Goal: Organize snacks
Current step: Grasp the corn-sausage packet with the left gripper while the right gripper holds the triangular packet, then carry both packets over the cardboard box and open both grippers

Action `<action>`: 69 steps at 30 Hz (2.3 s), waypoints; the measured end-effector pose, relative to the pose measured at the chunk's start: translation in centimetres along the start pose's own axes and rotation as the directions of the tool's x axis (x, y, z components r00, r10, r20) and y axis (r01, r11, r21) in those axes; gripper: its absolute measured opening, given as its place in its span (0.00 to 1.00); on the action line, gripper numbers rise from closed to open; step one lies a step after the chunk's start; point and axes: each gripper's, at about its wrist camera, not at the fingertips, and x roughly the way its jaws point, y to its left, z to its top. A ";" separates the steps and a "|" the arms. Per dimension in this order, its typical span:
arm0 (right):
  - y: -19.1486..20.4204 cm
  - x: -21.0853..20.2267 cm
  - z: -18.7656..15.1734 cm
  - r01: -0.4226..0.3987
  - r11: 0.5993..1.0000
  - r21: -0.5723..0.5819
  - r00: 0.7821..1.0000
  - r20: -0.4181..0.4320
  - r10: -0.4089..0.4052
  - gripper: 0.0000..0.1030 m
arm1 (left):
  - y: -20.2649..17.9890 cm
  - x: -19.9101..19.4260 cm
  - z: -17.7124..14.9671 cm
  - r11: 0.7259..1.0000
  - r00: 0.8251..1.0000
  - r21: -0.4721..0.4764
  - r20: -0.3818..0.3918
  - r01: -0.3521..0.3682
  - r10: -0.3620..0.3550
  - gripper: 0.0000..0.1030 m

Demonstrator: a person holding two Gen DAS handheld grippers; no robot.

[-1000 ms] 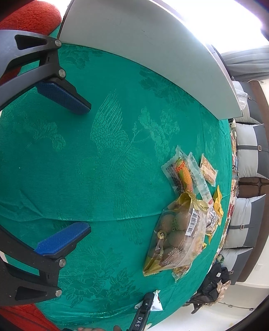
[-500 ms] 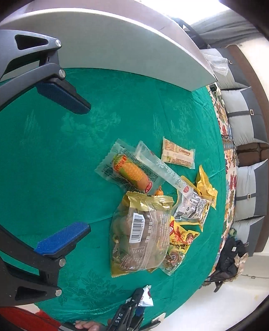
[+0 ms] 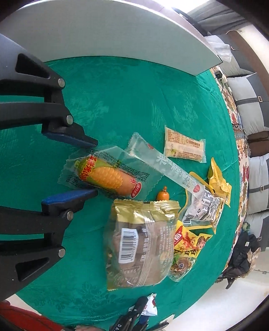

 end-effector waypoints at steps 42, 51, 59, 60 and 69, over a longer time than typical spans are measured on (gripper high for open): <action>0.7 0.5 0.2 -0.065 0.995 -0.075 0.997 -0.050 0.061 0.85 | -1.5 -2.2 -5.1 0.999 0.999 -0.041 0.022 0.028 -0.027 0.40; -0.6 0.4 1.6 -0.141 0.990 0.008 0.972 -0.187 0.140 0.82 | -0.4 -3.0 -6.1 0.981 0.993 -0.166 0.077 0.103 -0.091 0.26; -0.7 -1.8 2.4 -0.100 0.993 0.063 0.991 -0.087 0.105 0.48 | 1.9 -8.2 -7.4 0.946 0.968 -0.249 0.191 0.208 -0.162 0.26; -0.5 -2.5 2.7 -0.114 0.991 0.074 0.990 -0.076 0.120 0.48 | 2.3 -9.2 -7.4 0.938 0.962 -0.262 0.212 0.225 -0.172 0.26; 14.7 -9.4 7.7 -0.432 0.895 -0.110 0.902 -0.058 0.428 0.48 | 11.2 -17.2 -8.0 0.863 0.932 -0.439 0.352 0.249 -0.090 0.26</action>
